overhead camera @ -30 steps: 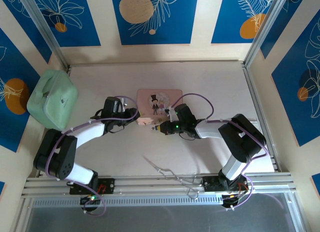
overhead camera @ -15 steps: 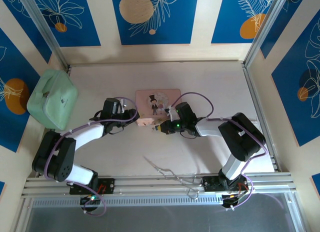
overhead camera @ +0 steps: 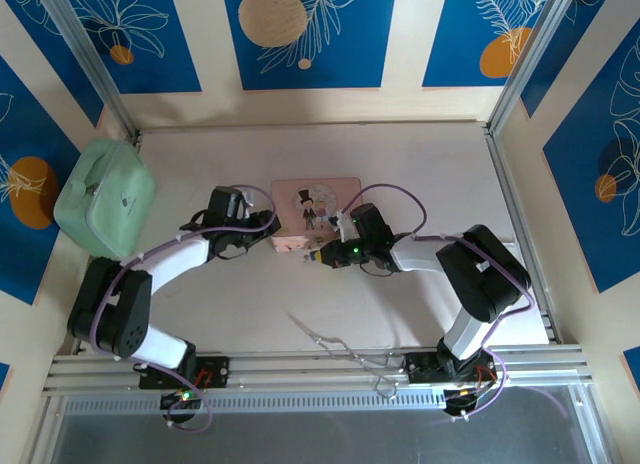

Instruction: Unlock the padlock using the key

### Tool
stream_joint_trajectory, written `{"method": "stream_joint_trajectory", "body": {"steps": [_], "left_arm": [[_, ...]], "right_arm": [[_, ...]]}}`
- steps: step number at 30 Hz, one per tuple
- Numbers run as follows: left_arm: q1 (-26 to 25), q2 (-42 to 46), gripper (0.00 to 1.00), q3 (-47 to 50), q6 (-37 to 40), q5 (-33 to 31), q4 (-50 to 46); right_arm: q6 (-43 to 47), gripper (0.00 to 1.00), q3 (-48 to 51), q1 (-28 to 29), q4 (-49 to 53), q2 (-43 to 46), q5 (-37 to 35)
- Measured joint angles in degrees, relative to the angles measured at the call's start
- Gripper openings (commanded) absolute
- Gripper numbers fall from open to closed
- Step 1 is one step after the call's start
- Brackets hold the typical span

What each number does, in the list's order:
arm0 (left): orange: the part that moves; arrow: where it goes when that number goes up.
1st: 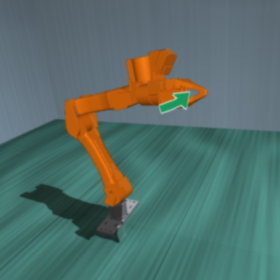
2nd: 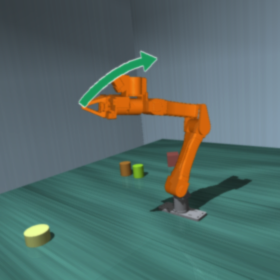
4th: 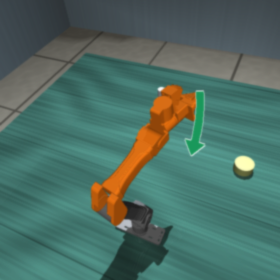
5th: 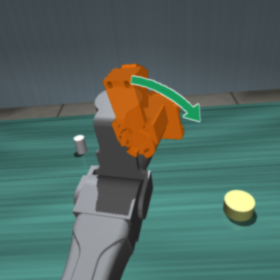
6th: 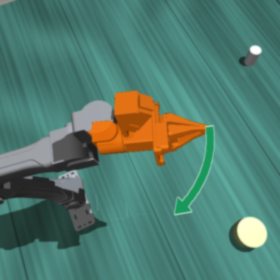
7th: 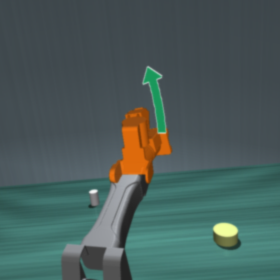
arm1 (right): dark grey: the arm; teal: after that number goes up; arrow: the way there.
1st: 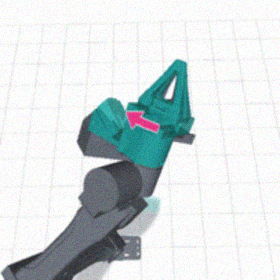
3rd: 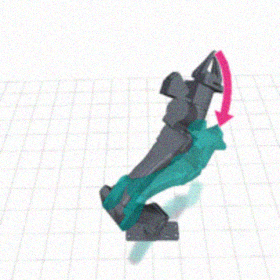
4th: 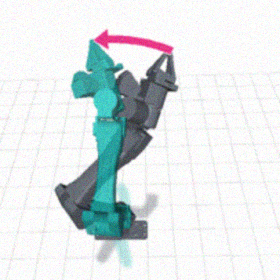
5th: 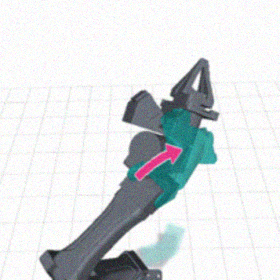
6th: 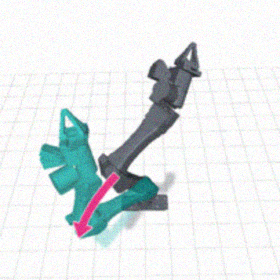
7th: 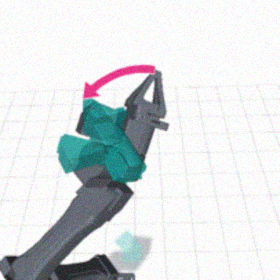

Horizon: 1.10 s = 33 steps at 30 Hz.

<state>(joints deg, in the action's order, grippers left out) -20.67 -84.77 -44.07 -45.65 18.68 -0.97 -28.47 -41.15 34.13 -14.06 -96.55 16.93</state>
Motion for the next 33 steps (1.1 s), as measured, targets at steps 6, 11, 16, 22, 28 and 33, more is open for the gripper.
{"method": "stream_joint_trajectory", "body": {"steps": [6,11,16,22,28,33], "left_arm": [[0.17,-2.12,0.54,0.02,-1.03,2.51,2.73],[0.09,-2.23,0.55,0.09,-1.05,2.75,3.08],[-0.59,-2.23,0.54,0.09,-1.03,2.27,3.02],[-0.83,-2.45,0.52,-0.44,-0.81,1.55,2.43],[-0.85,-2.47,0.50,-0.46,-0.81,1.40,2.32],[-0.85,-2.47,0.49,-0.46,-0.81,1.38,2.32]], "right_arm": [[0.00,0.00,0.00,0.02,0.02,0.00,-0.17],[0.00,0.00,-0.02,0.02,0.02,-0.04,-0.17],[0.04,0.00,-0.90,0.02,0.20,-0.76,-0.17],[0.44,0.00,-1.25,0.13,0.17,-1.14,-0.17],[0.61,0.00,-1.25,0.13,0.22,-1.14,-0.17],[0.57,0.00,-1.25,0.13,0.20,-1.14,-0.17]]}}
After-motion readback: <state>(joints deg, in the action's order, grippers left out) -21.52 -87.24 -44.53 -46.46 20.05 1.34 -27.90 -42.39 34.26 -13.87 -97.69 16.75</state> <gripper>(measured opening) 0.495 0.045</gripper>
